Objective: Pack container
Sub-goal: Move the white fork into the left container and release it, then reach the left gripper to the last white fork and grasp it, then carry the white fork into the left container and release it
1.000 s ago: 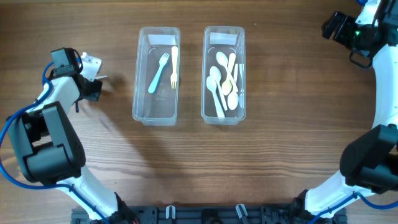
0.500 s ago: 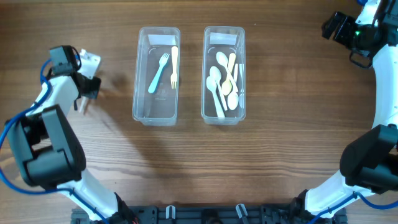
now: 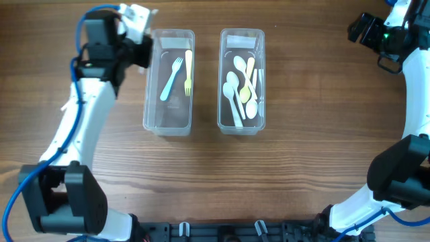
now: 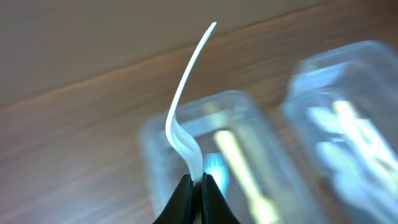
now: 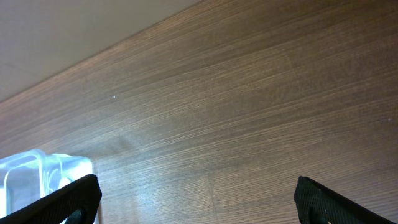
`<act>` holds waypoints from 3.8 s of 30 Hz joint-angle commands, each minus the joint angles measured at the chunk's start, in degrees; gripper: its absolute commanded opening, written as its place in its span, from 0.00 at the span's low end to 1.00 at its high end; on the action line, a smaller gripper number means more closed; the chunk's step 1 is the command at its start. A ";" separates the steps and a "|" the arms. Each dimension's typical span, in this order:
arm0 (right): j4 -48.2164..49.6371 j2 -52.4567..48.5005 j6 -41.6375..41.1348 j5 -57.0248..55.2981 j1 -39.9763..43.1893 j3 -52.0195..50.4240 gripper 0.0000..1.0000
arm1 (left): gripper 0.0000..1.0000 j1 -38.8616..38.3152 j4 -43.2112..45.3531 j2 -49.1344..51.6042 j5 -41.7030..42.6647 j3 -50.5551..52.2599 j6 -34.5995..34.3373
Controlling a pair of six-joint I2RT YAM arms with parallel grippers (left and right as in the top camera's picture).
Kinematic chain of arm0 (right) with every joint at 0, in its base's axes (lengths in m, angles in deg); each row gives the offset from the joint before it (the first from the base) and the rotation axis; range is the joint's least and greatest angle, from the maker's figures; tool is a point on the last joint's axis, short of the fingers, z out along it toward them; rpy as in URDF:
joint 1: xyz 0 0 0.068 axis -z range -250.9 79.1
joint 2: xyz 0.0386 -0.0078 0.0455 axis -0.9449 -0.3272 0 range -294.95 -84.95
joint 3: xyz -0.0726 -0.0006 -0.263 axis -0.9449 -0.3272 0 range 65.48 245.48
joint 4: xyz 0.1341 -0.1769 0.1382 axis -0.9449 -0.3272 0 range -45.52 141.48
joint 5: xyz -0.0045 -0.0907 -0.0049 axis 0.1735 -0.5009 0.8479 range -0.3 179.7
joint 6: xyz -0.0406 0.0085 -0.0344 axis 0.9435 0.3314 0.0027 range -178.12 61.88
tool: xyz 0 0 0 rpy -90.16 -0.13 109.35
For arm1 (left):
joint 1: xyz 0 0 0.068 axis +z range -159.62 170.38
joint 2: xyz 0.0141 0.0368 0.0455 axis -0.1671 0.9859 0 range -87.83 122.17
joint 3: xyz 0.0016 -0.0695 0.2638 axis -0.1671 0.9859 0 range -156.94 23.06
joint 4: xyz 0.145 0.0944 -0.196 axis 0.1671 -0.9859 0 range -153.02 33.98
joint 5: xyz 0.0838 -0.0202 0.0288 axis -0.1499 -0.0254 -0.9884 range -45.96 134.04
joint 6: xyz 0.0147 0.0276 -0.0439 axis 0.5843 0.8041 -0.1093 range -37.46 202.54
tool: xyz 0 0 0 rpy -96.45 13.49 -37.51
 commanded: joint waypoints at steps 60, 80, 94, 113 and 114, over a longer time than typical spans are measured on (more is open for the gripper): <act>0.11 0.57 0.66 -0.55 0.04 0.20 1.00 | 1.00 30.08 -12.24 24.44 -23.39 -0.42 -0.98; 0.11 0.57 0.66 -0.55 0.04 0.20 1.00 | 1.00 21.03 -14.97 16.90 -41.66 -0.42 -14.25; 0.11 0.57 0.66 -0.57 0.04 0.20 1.00 | 0.93 18.80 -8.48 13.88 -15.45 -0.42 -24.94; 0.11 0.57 0.66 -0.57 0.04 0.20 1.00 | 0.85 18.82 -6.49 22.69 -21.49 -0.39 -24.52; 0.11 0.57 0.68 -0.55 0.04 0.20 1.00 | 0.85 18.82 -6.80 23.12 -21.46 -0.39 -24.55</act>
